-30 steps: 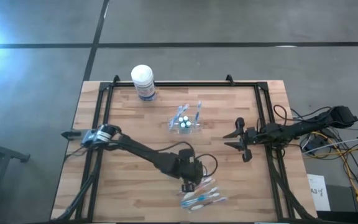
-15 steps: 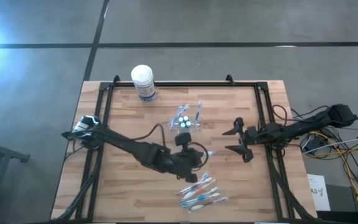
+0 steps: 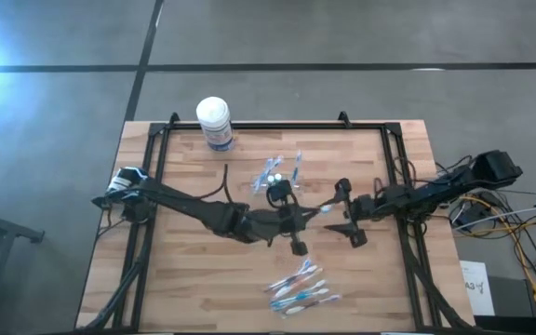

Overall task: Pick & Place toothbrushing station
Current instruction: Put the blue toothbrush into the transparent organizer

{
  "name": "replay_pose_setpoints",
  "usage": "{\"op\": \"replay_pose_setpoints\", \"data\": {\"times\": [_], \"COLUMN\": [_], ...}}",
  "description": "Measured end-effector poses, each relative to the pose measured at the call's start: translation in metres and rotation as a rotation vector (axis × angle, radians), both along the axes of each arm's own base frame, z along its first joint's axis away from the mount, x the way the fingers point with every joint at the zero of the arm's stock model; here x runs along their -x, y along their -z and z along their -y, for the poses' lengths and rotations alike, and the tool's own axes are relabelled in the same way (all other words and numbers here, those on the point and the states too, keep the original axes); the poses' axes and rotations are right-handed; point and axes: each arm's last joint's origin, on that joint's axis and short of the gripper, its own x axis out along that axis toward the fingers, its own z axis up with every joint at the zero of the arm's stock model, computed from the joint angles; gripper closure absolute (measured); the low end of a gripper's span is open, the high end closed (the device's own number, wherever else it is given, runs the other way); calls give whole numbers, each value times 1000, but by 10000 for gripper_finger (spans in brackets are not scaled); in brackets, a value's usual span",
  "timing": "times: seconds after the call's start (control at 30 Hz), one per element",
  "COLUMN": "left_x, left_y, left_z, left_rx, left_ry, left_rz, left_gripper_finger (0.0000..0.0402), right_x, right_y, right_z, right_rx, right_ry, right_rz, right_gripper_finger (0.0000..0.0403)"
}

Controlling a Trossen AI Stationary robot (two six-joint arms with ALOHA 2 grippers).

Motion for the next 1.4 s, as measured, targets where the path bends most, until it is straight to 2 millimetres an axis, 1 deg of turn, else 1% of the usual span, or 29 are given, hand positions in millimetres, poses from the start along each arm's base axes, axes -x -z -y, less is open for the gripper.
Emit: {"op": "replay_pose_setpoints", "data": {"times": [0.13,0.23,0.3,0.43,0.57,0.67,0.83,0.87,1.03,1.3,1.4], "left_x": [-1,-1,-1,-1,-1,-1,-1,-2,-2,-1,2], "left_y": [1,2,2,3,3,3,3,3,3,5,4], "left_z": [-4,-3,-3,-3,-3,-3,-2,-2,-2,0,4], "left_rx": [6,2,1,1,8,14,24,26,31,69,74], "left_ry": [-4,1,4,6,11,18,45,54,71,71,79], "left_rz": [2,0,3,1,8,10,11,10,3,-4,-8], "left_gripper_finger": [401,401,401,401,401,401,401,401,398,393,382], "right_x": [-17,-20,-20,-20,-22,-22,-21,-21,-21,-21,-20], "right_y": [-3,-4,-4,-6,-5,-4,-4,-4,-4,-2,-2], "right_z": [-1,1,1,1,1,0,-1,-1,-2,-2,-1], "right_rx": [-11,-24,-27,-34,-32,-26,7,14,10,12,14], "right_ry": [58,118,123,121,114,104,68,68,46,43,43], "right_rz": [-4,15,23,40,37,28,37,36,33,9,1], "right_gripper_finger": [126,128,133,159,215,268,370,380,390,392,393]}}
